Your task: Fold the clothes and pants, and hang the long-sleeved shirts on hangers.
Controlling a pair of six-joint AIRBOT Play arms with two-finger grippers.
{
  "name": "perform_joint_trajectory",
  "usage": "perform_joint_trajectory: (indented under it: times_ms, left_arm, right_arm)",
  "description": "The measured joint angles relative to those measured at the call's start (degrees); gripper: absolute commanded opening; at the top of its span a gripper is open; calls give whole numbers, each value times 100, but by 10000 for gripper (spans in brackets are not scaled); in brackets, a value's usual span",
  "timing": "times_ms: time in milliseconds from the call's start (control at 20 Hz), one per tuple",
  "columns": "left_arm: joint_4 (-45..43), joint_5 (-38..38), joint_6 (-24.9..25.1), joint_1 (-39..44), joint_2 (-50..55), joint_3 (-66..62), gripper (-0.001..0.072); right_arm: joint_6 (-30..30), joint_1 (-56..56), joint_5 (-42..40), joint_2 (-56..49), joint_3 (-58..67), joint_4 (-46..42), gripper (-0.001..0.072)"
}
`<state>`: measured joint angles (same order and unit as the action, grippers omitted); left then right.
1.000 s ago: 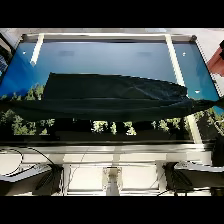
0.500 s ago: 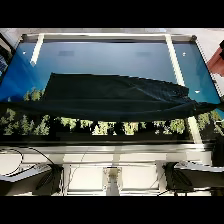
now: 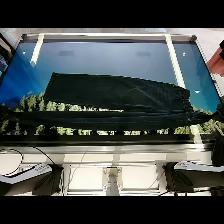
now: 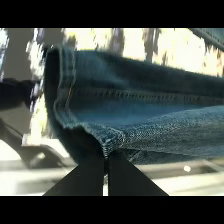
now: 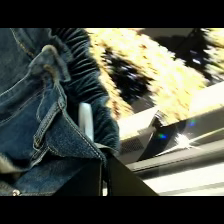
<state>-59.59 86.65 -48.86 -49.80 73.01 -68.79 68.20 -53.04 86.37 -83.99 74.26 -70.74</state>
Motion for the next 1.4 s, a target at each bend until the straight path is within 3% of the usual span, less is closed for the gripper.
perform_joint_trajectory:
  times_ms: [350,650,950,1250,1300,1350,1400]
  left_arm:
    - [1182,-1029,-1449,898,1078,-1655,31]
    - [1598,-2142,-2452,1495,2197,-2393,31]
    - [1952,-3436,-2640,2002,2924,-2699,31]
    - [2197,-4122,-2675,2245,3403,-2944,41]
    - [2218,-4227,-2675,2293,3473,-2959,59]
    - [2225,-4323,-2669,2345,3545,-2968,196]
    - [2236,-4465,-2671,2396,3604,-2977,304]
  right_arm:
    - [516,372,-551,-546,715,752,15]
    - [1102,664,-1672,-1182,1115,1958,16]
    - [1237,1252,-3342,-1683,1178,3073,16]
    - [1311,1563,-4367,-1982,1185,3464,19]
    - [1320,1631,-4483,-2037,1185,3471,20]
    - [1327,1714,-4621,-2094,1185,3491,42]
    - [1331,1797,-4747,-2135,1185,3504,119]
